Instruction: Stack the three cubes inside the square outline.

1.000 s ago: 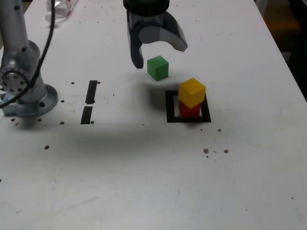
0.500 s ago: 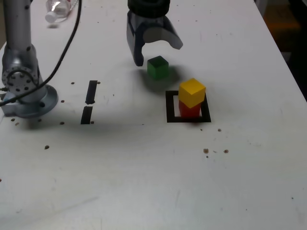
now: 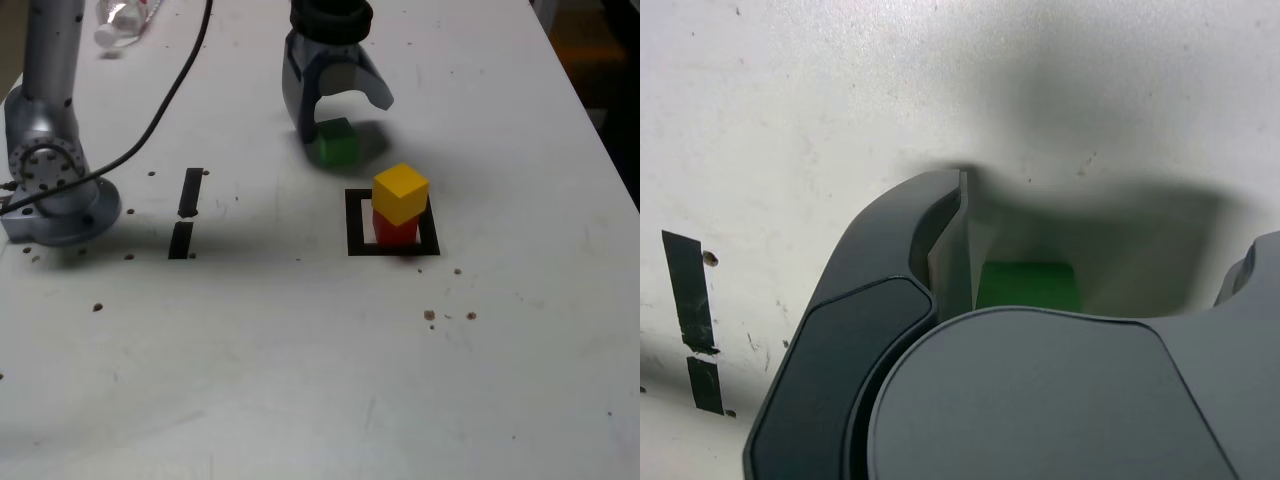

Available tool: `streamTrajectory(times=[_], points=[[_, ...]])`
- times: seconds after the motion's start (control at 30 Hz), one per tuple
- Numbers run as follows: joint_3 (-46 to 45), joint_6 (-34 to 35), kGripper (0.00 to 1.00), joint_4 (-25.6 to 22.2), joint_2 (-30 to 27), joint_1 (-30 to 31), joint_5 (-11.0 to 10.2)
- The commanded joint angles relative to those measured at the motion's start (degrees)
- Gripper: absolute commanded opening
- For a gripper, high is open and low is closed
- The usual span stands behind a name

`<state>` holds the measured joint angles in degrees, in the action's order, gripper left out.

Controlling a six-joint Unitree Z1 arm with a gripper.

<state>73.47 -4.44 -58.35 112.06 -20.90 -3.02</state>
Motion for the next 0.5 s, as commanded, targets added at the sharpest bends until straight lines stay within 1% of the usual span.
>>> streamTrajectory(times=[0.0, 0.1, 0.2, 0.47], points=[[0.1, -0.3, 0.99, 0.2, 0.1, -0.1, 0.3], [-0.2, -0.6, 0.99, 0.3, 0.3, -0.2, 0.5], [-0.6, -1.1, 0.98, 0.0, 0.3, -0.3, 1.3], [-1.8, -2.4, 0.92, -0.5, 0.1, -0.3, 2.5]])
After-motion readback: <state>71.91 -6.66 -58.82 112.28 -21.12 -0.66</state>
